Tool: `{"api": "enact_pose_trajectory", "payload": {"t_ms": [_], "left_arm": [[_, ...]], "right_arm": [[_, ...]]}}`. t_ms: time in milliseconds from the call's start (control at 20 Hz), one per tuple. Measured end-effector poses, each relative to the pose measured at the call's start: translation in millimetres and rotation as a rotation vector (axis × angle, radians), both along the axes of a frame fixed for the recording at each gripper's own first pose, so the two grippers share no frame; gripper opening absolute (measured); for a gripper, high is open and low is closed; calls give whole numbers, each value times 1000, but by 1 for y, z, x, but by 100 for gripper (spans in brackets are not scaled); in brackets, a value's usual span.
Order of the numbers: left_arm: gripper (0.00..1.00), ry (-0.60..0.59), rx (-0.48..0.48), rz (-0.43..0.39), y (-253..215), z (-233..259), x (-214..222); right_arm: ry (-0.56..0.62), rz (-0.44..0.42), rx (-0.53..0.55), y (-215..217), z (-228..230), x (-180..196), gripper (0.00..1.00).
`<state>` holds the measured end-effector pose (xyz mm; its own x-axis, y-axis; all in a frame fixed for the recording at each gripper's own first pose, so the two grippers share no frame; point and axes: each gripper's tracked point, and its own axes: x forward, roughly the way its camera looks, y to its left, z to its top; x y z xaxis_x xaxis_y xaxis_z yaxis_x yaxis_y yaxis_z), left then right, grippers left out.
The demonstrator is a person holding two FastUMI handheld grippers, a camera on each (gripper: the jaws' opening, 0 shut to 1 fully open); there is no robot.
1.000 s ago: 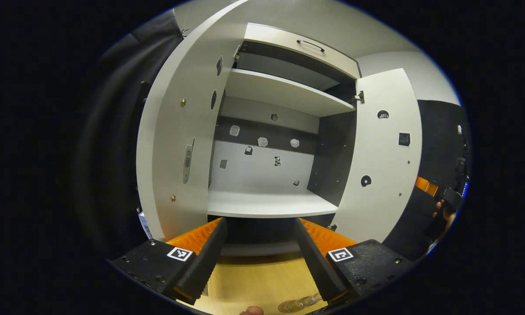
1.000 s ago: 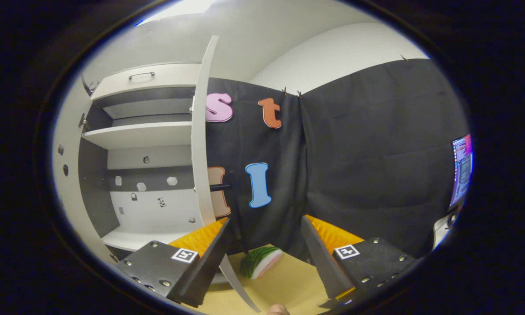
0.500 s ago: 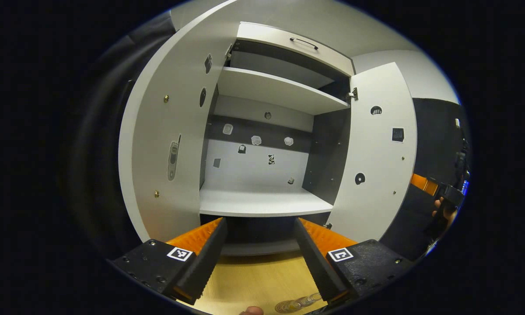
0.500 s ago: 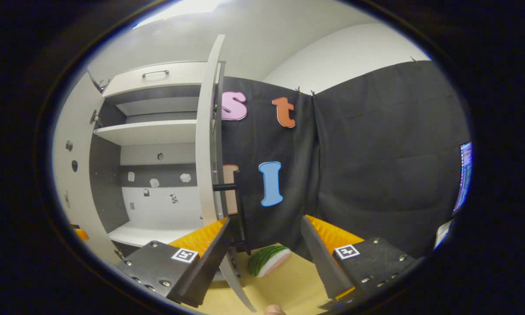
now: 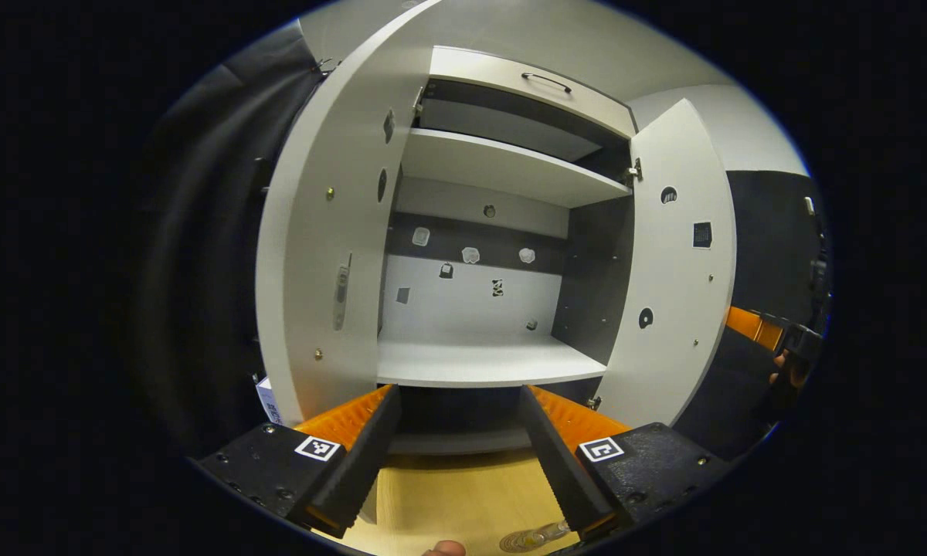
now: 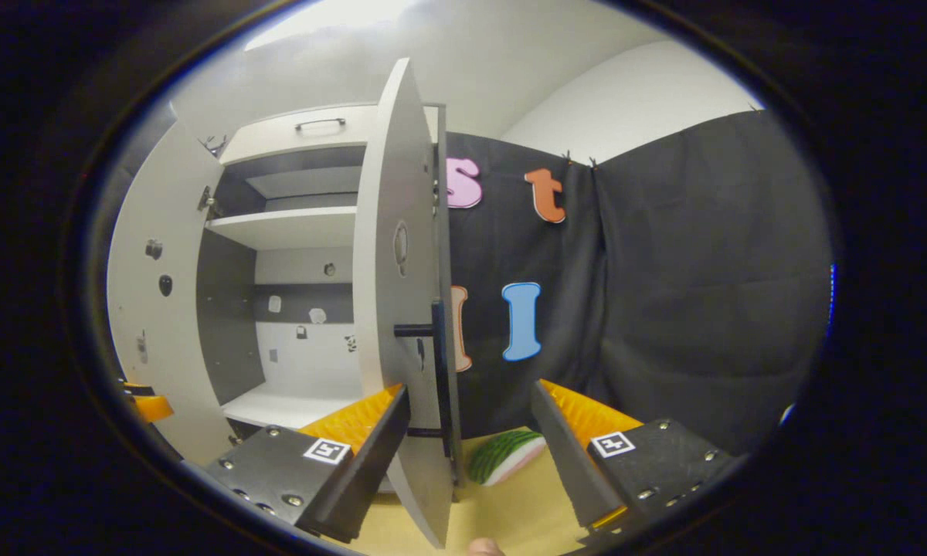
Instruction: Grasp the bottle in the cabinet with the left hand and place it on the coaster, then close the right door with the right hand and the left door with the left hand.
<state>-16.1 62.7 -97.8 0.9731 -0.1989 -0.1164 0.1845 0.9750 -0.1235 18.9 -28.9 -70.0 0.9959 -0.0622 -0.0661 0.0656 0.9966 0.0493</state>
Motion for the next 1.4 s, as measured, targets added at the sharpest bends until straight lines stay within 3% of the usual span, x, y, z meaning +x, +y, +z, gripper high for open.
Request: {"api": "enact_pose_trajectory", "payload": {"t_ms": [250,950,1300,1350,1400], "left_arm": [[94,-5,-4,23,15,1,-9],[96,-49,-5,-44,39,26,-42],[92,-90,34,76,103,45,-44],[96,-94,45,98,114,44,-42],[92,-97,55,116,122,44,-41]], "right_arm": [[10,56,15,30,2,13,98],[31,315,10,148,-9,26,98],[26,314,19,156,-9,28,98],[24,309,20,155,-9,28,98],[22,307,23,154,-8,28,98]]}}
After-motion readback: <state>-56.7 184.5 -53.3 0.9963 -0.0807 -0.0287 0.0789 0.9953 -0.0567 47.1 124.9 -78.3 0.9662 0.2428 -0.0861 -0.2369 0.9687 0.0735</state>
